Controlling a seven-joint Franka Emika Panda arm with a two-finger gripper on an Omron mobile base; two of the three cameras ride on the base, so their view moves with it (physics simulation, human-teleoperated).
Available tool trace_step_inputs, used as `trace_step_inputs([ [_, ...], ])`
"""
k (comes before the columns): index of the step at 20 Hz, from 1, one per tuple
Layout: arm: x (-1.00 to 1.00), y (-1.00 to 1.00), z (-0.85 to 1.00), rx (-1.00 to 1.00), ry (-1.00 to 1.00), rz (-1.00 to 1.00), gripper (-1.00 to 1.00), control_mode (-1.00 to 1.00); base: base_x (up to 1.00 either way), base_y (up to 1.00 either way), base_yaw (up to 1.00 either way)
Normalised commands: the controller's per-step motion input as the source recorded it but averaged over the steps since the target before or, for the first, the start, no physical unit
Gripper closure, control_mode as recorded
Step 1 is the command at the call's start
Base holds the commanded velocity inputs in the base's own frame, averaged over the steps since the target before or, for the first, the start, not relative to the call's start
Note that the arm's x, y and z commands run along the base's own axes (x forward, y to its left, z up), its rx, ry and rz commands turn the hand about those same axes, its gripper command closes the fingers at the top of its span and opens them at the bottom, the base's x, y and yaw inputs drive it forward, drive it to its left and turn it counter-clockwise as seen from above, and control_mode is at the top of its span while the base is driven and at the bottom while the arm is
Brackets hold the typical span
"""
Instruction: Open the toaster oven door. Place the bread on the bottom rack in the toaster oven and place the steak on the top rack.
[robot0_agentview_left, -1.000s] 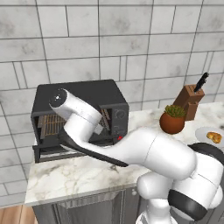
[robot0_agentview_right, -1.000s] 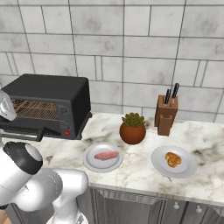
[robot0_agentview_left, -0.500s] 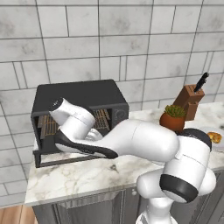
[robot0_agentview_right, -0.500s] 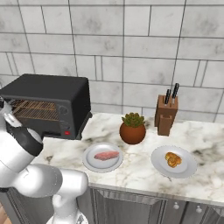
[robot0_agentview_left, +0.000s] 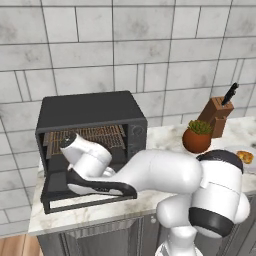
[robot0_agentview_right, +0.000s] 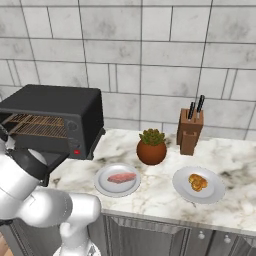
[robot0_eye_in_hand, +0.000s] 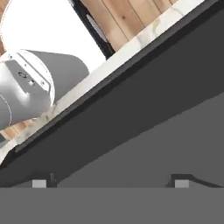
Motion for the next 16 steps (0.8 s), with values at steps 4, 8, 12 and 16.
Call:
trace_step_inputs([
  [4,0.71,0.27,0.89,0.19,-0.36,-0.15,-1.0,-1.0,0.0,0.0,0.0],
  [8,0.65,0.45,0.15,0.11,-0.32,-0.17,-1.0,-1.0,0.0,0.0,0.0],
  [12,0.39,0.27,-0.29,0.04,-0.44,-0.04,-1.0,-1.0,0.0,0.0,0.0],
  [16,0.61,0.01,0.04,0.08,-0.26,-0.06,-1.0,-1.0,0.0,0.0,0.0],
])
